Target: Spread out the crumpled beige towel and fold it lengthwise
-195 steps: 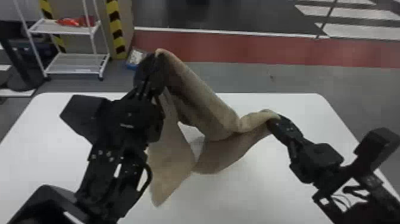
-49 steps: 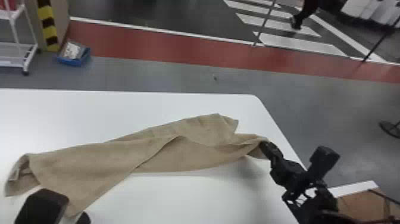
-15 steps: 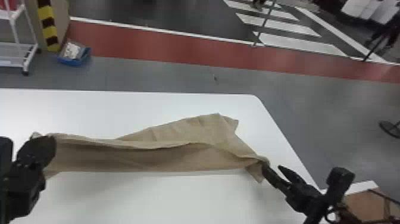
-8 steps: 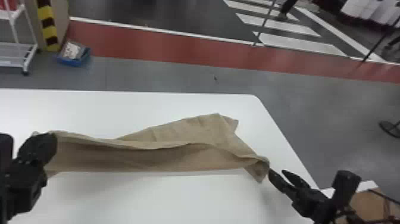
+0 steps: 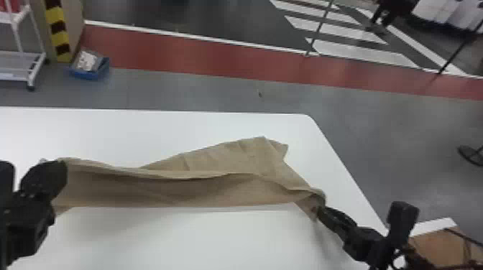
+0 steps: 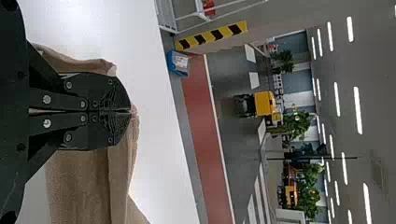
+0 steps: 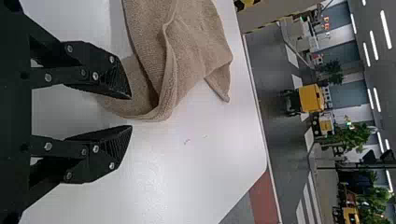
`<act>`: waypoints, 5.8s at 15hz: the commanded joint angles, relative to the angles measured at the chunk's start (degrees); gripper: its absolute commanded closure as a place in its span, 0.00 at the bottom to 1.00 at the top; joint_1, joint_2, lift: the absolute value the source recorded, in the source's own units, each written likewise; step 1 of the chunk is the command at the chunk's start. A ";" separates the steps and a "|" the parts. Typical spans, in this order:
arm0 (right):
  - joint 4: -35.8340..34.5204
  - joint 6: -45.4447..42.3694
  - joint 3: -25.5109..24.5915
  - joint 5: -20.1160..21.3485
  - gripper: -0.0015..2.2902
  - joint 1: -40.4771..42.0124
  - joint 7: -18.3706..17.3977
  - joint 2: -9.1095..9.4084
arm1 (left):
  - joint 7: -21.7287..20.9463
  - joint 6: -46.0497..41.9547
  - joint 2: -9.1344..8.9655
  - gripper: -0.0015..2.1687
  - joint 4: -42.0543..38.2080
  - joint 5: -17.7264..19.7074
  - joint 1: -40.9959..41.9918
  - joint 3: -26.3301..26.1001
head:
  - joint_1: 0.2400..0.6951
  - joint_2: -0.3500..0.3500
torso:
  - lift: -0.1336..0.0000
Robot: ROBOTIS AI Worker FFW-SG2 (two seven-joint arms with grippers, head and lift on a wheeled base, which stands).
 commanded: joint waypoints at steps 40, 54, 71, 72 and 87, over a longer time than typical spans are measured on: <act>5.93 22.55 7.89 10.12 0.70 -43.82 -4.40 -5.24 | 2.22 -16.18 2.66 0.64 18.89 11.43 -29.61 3.43 | 0.66 0.18 | 0.07; 2.50 9.54 -2.65 -3.24 0.70 -18.86 4.03 -10.78 | 0.29 -20.58 5.65 0.64 9.14 5.62 0.18 7.83 | 0.88 0.18 | 0.07; -3.30 5.15 -13.55 -13.09 0.09 -3.92 12.21 -8.49 | 10.48 -7.74 3.89 0.64 -0.97 -6.50 14.07 4.75 | 1.00 0.00 | 0.07; -4.44 6.20 -13.38 -13.79 0.08 -3.83 12.38 -7.00 | 10.31 -7.74 3.81 0.64 -0.18 -6.33 13.36 4.58 | 1.00 0.00 | 0.07; -15.43 -13.66 16.68 13.19 0.22 8.74 -1.42 -1.72 | 10.04 -12.84 4.07 0.64 4.39 -4.75 9.94 1.85 | 1.00 0.31 | 0.07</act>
